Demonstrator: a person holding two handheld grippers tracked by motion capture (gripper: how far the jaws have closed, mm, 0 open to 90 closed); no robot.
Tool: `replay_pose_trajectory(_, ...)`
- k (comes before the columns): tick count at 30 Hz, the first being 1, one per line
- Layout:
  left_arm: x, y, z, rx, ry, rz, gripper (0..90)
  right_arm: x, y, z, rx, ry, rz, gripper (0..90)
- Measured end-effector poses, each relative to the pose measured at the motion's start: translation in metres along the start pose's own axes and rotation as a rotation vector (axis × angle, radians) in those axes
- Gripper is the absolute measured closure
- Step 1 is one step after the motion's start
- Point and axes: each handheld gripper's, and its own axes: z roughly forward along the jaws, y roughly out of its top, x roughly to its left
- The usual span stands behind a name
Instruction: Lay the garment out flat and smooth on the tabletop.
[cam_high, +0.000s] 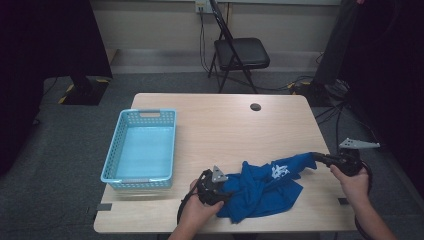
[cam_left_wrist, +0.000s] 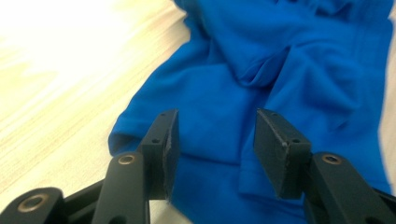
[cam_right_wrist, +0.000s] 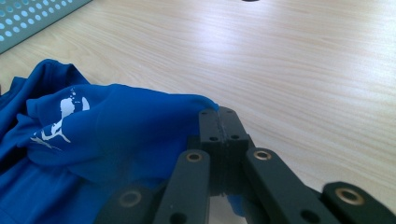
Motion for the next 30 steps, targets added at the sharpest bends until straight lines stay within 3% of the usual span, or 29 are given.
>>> replay_pose_trajectory(5,-0.001,0.005,-0.004,-0.041,-0.025,-0.019,49.8,-0.001,-0.003,0.003,0.018,-0.01,-0.006,90.0)
replay_pose_trajectory(10,-0.007,0.009,-0.001,-0.049,-0.061,-0.016,49.7,-0.002,-0.006,0.006,0.04,-0.018,-0.003,90.0)
replay_pose_trajectory(21,-0.02,0.018,0.013,-0.03,-0.126,0.022,50.1,-0.006,-0.013,0.008,0.071,-0.028,0.011,89.2)
replay_pose_trajectory(30,-0.025,0.019,0.026,0.014,-0.166,0.046,55.8,-0.008,-0.018,0.005,0.08,-0.04,0.028,86.1)
